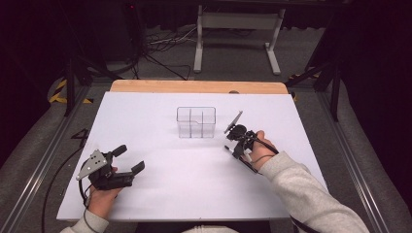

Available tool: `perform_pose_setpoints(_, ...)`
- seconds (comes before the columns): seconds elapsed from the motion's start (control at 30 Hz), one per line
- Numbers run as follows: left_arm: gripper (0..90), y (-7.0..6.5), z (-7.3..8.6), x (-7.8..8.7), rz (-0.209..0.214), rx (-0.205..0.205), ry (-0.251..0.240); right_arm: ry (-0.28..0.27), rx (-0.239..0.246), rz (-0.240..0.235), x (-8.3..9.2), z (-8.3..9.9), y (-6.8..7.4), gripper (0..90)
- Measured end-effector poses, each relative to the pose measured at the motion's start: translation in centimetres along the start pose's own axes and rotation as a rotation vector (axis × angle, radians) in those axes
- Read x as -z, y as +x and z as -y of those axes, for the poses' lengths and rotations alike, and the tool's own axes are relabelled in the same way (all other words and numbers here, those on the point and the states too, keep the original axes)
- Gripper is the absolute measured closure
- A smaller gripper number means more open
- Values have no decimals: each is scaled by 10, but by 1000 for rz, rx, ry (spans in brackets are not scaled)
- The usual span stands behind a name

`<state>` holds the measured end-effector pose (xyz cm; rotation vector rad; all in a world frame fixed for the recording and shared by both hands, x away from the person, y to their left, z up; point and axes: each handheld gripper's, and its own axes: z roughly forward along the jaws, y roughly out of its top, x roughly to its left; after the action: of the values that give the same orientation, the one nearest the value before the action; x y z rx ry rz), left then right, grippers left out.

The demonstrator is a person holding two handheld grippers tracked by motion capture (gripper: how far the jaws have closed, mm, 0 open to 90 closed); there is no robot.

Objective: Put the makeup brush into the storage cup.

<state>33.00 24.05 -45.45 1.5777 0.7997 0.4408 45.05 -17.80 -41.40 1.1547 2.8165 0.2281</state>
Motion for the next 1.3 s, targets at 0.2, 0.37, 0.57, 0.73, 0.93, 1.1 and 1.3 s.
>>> perform_pose_setpoints(0.2, 51, 0, 0, 0, -1, 0, 0, -6, 6, 3, 1, 0, 2, 801)
perform_pose_setpoints(0.37, 51, 0, 0, 0, -1, 0, 1, -26, 11, 2, 8, -1, 3, 802)
perform_pose_setpoints(0.57, 51, 0, 0, 0, -2, -1, 0, -80, 9, -6, 25, -1, 3, 802)
perform_pose_setpoints(0.73, 51, 0, 0, 0, -2, -1, 0, -149, 11, -18, 41, 1, 3, 802)
perform_pose_setpoints(0.93, 51, 0, 0, -1, -1, -1, 1, -233, 28, -22, 56, 4, 5, 802)
perform_pose_setpoints(1.1, 52, 0, 0, 0, -2, -1, 2, -290, 38, -23, 65, 7, 7, 802)
perform_pose_setpoints(1.3, 52, 0, 0, 0, -2, -2, 2, -356, 49, -36, 74, 12, 9, 802)
